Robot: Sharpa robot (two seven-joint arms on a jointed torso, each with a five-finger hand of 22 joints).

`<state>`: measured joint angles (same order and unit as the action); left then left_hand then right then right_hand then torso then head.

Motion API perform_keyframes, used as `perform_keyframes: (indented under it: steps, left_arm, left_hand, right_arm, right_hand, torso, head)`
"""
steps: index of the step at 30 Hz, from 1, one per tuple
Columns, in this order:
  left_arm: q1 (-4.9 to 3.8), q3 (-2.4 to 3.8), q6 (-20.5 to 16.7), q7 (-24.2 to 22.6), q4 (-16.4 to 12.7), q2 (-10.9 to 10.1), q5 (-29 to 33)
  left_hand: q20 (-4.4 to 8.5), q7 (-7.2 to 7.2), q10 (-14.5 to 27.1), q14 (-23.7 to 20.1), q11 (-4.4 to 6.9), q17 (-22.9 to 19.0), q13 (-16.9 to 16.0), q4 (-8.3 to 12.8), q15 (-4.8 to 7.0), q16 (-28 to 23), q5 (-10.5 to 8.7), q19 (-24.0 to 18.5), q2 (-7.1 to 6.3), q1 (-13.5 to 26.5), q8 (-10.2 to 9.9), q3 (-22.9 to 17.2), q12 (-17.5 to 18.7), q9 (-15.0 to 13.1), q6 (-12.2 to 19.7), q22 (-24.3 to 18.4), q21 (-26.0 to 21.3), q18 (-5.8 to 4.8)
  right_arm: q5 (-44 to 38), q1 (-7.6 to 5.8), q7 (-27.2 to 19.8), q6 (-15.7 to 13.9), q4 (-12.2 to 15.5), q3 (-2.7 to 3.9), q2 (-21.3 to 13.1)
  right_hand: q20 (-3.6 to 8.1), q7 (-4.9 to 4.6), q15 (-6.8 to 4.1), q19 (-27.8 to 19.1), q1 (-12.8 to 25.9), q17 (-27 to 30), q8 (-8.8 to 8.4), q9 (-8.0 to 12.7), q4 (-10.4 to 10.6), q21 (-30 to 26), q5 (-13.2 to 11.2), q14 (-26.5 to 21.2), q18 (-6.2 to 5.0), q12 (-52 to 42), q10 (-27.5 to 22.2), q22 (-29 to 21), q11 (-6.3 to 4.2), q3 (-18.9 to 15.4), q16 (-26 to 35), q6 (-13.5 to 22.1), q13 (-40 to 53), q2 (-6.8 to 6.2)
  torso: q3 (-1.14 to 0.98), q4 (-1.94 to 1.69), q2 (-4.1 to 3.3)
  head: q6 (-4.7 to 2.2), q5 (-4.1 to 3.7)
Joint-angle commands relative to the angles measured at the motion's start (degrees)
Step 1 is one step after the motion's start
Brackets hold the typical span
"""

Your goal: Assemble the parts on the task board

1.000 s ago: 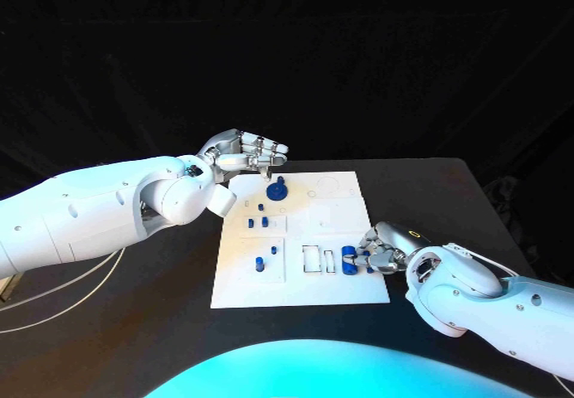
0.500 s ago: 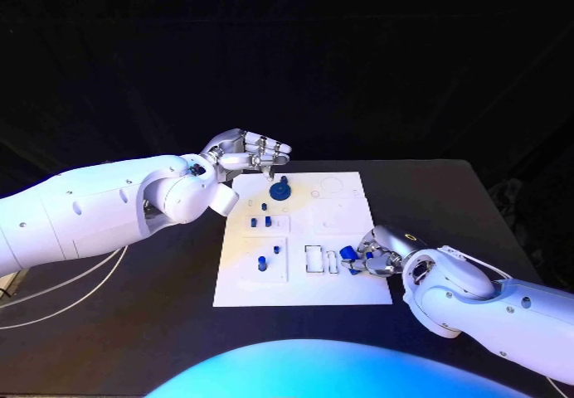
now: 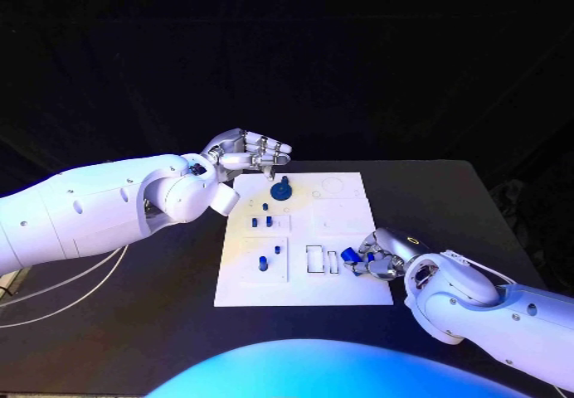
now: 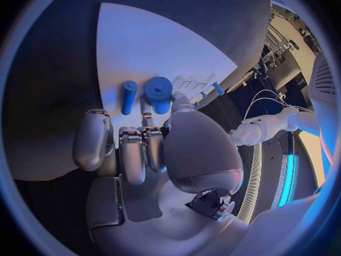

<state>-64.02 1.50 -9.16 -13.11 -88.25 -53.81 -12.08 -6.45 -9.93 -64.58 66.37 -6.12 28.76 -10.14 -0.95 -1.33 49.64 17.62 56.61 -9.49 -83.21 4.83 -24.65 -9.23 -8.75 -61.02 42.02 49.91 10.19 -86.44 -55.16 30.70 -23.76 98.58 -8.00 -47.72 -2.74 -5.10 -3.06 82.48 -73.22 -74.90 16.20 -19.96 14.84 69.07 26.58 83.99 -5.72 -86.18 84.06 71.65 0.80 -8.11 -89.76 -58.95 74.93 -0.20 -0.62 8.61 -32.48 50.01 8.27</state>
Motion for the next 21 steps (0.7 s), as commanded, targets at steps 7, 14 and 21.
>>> perform_keyframes:
  steps: [7, 14, 21]
  left_arm:
    - [-0.05, 0.04, 1.0, -0.19, -0.1, 0.12, 0.39]
    - [-0.05, 0.02, 1.26, 0.01, -0.1, 0.25, 0.39]
    - [-0.05, 0.01, 1.37, 0.08, -0.14, 0.36, 0.39]
  left_hand:
    - [0.08, -0.05, 0.38, -0.45, 0.01, -0.09, -0.07, -0.14, -0.09, -0.36, 0.11, -0.5, 0.44, 0.03, 0.0, 0.3, -0.18, 0.08, 0.44, -0.05, -0.21, 0.39]
    - [0.08, -0.05, 0.38, -0.45, 0.01, -0.09, -0.07, -0.14, -0.09, -0.36, 0.11, -0.5, 0.44, 0.03, 0.0, 0.3, -0.18, 0.08, 0.44, -0.05, -0.21, 0.39]
    - [0.08, -0.05, 0.38, -0.45, 0.01, -0.09, -0.07, -0.14, -0.09, -0.36, 0.11, -0.5, 0.44, 0.03, 0.0, 0.3, -0.18, 0.08, 0.44, -0.05, -0.21, 0.39]
  right_arm:
    - [2.5, -2.13, 1.91, -5.45, 3.43, 0.29, -0.45]
    - [7.0, -3.02, 1.34, -5.01, 3.86, 0.35, 1.3]
    - [10.12, -3.13, 0.82, -2.02, 2.18, 0.28, 4.38]
  right_hand:
    - [0.22, 0.68, -0.51, 0.42, -1.14, -15.1, 0.79, -1.38, -0.25, 0.61, 2.55, 6.01, 1.12, -0.37, 3.02, 0.53, -0.68, -0.11, -0.24, -0.61, 10.72, 0.65]
    - [0.28, 0.76, -0.58, 0.43, -1.39, -15.1, 0.9, -1.62, -0.27, 0.59, 2.94, 6.01, 1.12, -0.34, 3.03, 0.57, -0.76, -0.03, -0.24, -0.63, 10.73, 0.87]
    - [0.31, 0.67, -0.56, 0.29, -0.23, -15.1, 0.99, -2.11, 0.67, 0.2, 3.04, 6.01, 1.05, -0.17, 2.94, 0.34, -0.7, -0.7, -0.24, -0.46, 10.61, 0.87]
  torso:
    - [-0.06, -0.04, 0.01]
    - [-0.02, -0.05, -0.08]
    - [-0.04, -0.08, -0.11]
  head:
    - [-0.01, -0.43]
    - [-0.01, -0.29]
    - [-0.01, -0.16]
